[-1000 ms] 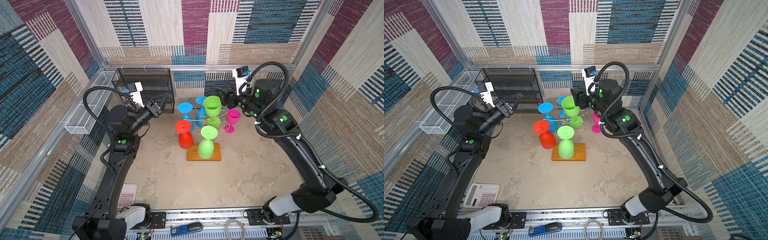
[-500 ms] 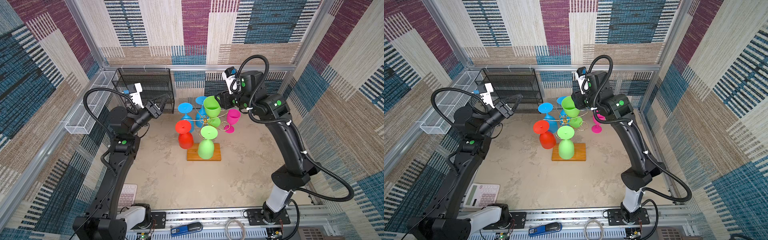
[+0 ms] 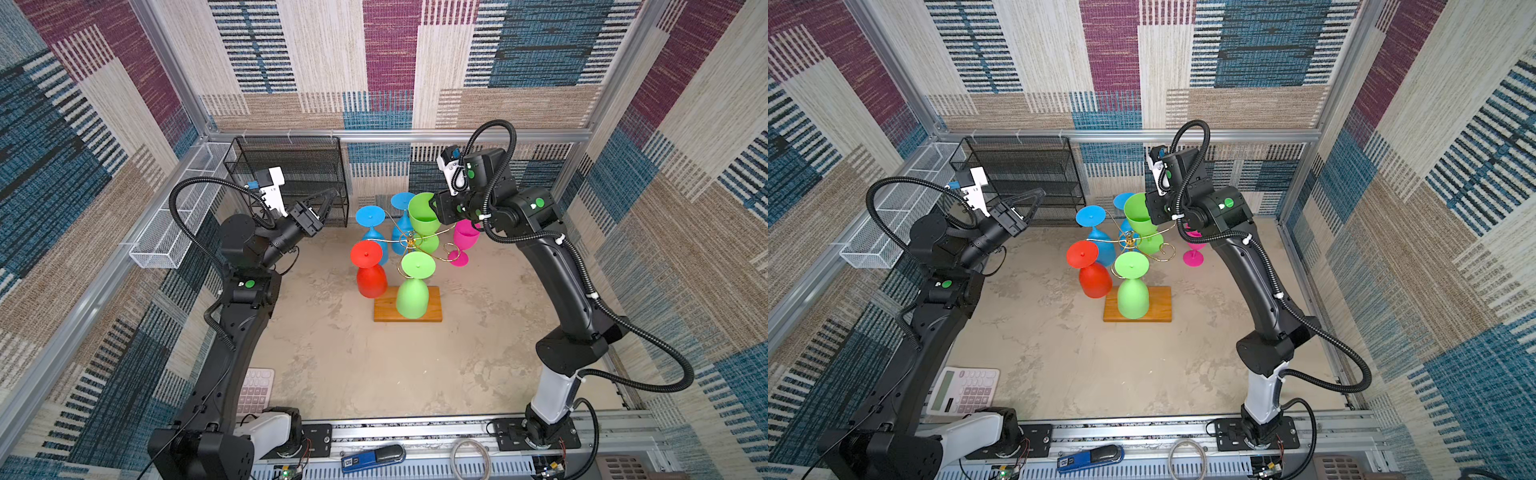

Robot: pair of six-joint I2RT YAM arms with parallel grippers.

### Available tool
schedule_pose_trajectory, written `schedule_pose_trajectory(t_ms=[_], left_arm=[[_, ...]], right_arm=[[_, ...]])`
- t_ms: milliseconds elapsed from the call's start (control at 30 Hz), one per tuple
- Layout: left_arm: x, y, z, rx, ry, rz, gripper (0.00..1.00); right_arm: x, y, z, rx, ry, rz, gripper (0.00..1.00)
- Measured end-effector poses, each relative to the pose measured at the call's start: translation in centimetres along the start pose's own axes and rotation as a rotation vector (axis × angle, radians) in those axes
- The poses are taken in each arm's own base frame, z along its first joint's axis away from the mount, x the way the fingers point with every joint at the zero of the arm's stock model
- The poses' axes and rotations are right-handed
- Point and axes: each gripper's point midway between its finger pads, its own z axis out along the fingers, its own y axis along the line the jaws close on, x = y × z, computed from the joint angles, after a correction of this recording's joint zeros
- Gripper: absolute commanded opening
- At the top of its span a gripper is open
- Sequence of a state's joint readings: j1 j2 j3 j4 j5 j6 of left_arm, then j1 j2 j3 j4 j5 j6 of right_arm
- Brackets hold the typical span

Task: Take the wine glass off the wine glass rack
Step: 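Lift the upper green glass up off its rack arm with the right gripper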

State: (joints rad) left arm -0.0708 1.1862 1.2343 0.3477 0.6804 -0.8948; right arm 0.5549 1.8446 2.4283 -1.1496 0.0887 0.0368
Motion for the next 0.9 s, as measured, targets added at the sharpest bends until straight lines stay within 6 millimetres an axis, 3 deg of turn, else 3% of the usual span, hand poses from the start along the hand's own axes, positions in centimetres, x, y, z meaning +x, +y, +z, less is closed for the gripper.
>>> schedule_pose_trajectory(t_ms=[200,533,900], left_arm=[[-0.1,-0.1,-0.1,0.002,-0.003,0.003,0.43],[-0.4,-0.1,-0.3,0.0,-0.01,-0.009,0.43],[-0.5,0.0,-0.5,-0.002,-0.014,-0.016,0.43]], right_arm=[[0.3,0.0,0.0,0.001,0.009,0.003,0.21],[0.9,-0.3,-0.5,0.011,0.029,0.001,0.02],[0.0,-0.2,-2.3,0.0,-0.013,0.012,0.0]])
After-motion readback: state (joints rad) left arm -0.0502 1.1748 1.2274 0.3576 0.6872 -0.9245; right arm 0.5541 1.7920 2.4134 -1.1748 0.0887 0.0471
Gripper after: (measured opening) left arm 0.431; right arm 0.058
